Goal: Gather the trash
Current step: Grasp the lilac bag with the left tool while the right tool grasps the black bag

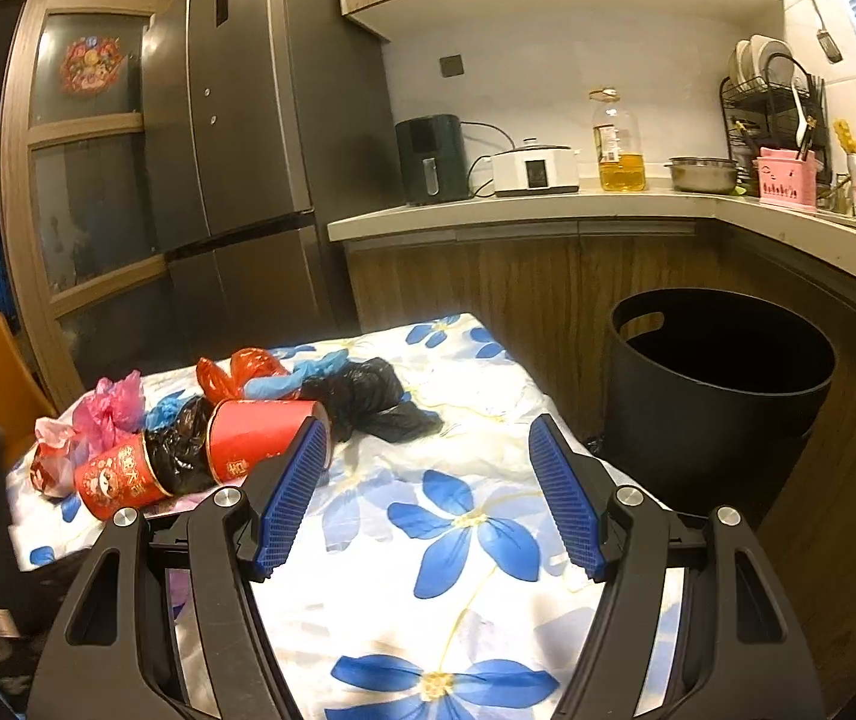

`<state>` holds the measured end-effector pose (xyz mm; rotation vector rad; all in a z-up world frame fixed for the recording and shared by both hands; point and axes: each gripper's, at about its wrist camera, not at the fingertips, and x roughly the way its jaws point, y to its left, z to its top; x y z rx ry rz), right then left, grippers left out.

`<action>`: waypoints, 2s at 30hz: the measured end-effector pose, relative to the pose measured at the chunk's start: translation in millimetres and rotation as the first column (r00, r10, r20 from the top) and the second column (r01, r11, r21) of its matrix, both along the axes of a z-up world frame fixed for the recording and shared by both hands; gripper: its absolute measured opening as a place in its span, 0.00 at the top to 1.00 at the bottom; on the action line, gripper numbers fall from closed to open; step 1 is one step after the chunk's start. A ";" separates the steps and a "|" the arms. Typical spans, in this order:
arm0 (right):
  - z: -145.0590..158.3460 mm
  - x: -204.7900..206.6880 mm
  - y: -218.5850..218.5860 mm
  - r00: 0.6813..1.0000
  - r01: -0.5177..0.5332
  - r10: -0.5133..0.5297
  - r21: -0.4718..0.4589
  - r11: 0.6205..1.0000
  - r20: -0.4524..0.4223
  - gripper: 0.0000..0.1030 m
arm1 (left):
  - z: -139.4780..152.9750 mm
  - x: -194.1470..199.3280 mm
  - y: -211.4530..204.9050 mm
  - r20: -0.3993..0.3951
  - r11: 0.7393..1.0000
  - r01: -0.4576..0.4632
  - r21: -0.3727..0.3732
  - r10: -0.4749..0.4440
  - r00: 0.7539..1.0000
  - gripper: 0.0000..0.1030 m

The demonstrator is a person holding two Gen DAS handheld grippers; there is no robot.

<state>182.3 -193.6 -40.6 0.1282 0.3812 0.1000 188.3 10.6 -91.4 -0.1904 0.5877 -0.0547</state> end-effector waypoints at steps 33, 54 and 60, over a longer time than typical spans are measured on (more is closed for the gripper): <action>-34.2 126.8 62.8 0.988 -0.130 0.128 -0.017 0.991 -0.091 0.80 | 40.8 -16.1 49.5 0.116 0.996 -0.088 -0.029 0.091 0.989 0.95; 7.5 89.7 27.5 0.993 -0.115 0.114 0.033 0.993 0.017 0.99 | 52.2 -23.5 38.8 0.148 0.997 -0.080 -0.023 0.082 0.986 0.95; 24.9 59.8 12.7 0.991 -0.121 0.118 0.057 0.991 0.059 0.99 | 60.2 -30.3 28.8 0.167 0.998 -0.065 -0.021 0.068 0.984 0.95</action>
